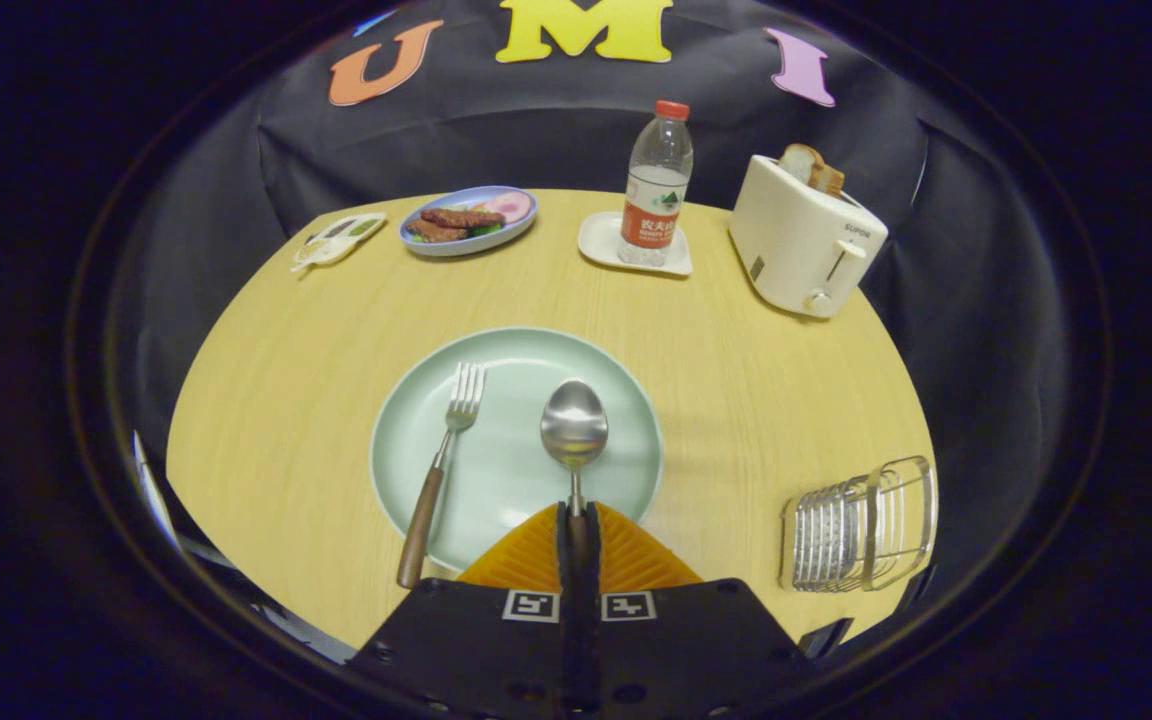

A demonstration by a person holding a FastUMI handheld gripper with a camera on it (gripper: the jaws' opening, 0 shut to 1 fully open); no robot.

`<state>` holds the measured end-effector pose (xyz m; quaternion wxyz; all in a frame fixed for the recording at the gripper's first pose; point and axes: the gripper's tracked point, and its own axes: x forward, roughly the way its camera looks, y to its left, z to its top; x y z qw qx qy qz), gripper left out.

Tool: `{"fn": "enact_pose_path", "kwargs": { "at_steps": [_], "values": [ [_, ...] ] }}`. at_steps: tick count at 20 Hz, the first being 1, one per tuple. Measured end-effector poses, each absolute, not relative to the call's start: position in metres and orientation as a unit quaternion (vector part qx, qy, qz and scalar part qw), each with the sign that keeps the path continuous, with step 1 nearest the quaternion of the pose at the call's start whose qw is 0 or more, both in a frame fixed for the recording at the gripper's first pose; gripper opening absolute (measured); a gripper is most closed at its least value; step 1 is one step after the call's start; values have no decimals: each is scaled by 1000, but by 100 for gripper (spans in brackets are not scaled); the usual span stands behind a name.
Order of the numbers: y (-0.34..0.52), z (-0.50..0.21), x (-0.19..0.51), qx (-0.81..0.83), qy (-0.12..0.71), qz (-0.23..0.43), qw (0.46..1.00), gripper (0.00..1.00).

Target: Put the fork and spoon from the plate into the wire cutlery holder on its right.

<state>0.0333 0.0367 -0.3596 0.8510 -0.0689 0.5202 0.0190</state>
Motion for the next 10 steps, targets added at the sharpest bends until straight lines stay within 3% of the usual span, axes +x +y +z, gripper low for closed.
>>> {"fn": "enact_pose_path", "kwargs": {
  "at_steps": [6,10],
  "values": [
    [-2,-280,13,-43,558,30,828,0],
    [-74,-242,-6,-47,581,5,813,0]
  ]
}}
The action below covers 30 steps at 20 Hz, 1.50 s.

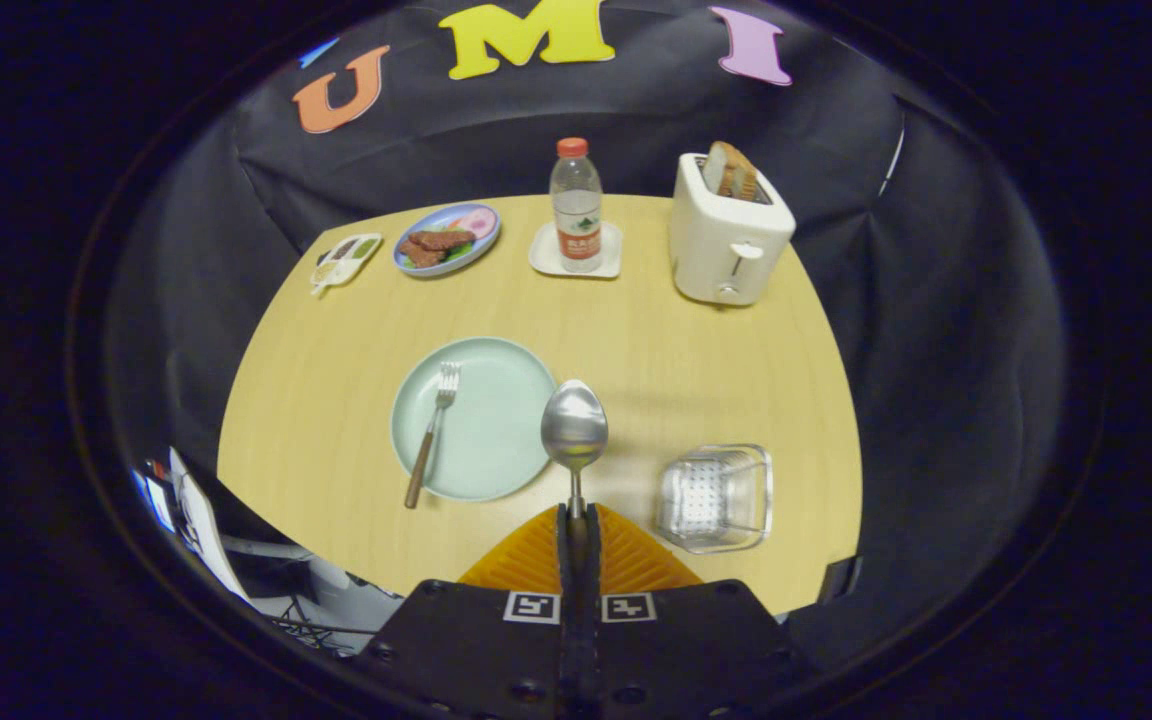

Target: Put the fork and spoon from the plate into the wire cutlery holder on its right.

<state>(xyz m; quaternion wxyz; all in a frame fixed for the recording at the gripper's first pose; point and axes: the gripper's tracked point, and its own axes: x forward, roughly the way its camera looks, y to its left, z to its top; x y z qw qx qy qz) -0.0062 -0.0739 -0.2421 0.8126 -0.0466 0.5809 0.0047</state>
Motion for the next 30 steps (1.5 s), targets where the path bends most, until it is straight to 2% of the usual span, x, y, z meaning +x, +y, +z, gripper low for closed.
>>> {"fn": "enact_pose_path", "kwargs": {
  "at_steps": [6,11,20,25,26,30],
  "values": [
    [-149,-243,-39,-7,644,-33,764,0],
    [-158,-269,-42,26,694,-28,719,0],
    [-167,-298,-21,69,715,-45,694,2],
    [-165,-289,-8,86,678,-47,728,14],
    [-164,-282,-6,72,663,-38,744,21],
    [-152,-245,11,29,570,-5,821,67]
  ]
}}
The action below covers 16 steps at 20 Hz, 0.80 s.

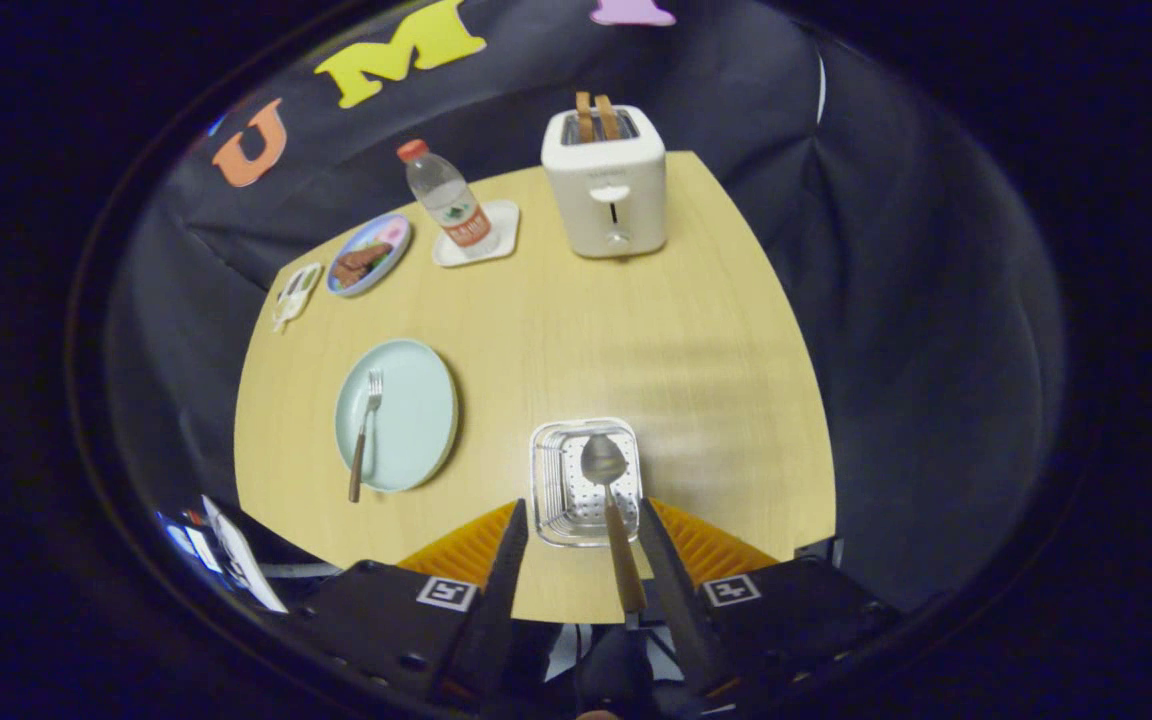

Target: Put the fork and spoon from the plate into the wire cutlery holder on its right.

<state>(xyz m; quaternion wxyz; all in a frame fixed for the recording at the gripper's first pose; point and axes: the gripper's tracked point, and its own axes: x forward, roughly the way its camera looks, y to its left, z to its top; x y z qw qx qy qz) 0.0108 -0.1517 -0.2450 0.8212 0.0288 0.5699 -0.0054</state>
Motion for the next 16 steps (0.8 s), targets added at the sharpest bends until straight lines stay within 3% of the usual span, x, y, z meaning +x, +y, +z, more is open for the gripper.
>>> {"fn": "enact_pose_path", "kwargs": {
  "at_steps": [1,5,9,16],
  "values": [
    [-145,-235,13,25,543,2,839,81],
    [-100,-211,22,12,448,35,893,98],
    [-52,-210,20,1,395,44,918,96],
    [37,-271,21,10,401,73,913,97]
  ]
}}
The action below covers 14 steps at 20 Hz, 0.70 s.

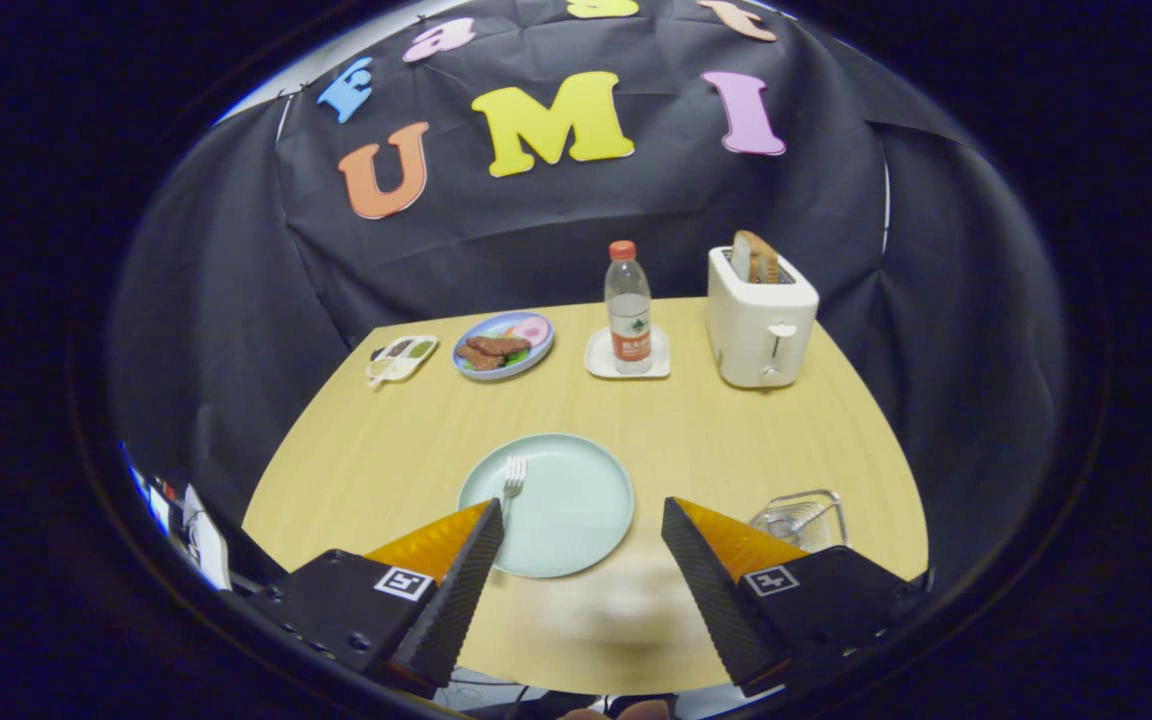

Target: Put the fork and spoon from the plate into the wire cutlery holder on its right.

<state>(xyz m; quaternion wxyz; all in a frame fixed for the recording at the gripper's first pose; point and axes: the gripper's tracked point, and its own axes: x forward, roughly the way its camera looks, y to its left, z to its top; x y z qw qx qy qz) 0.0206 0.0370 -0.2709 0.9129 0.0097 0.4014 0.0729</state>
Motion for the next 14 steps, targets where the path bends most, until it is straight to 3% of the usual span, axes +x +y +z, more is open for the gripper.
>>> {"fn": "enact_pose_path", "kwargs": {
  "at_steps": [14],
  "values": [
    [122,-400,52,-59,455,79,885,96]
  ]
}}
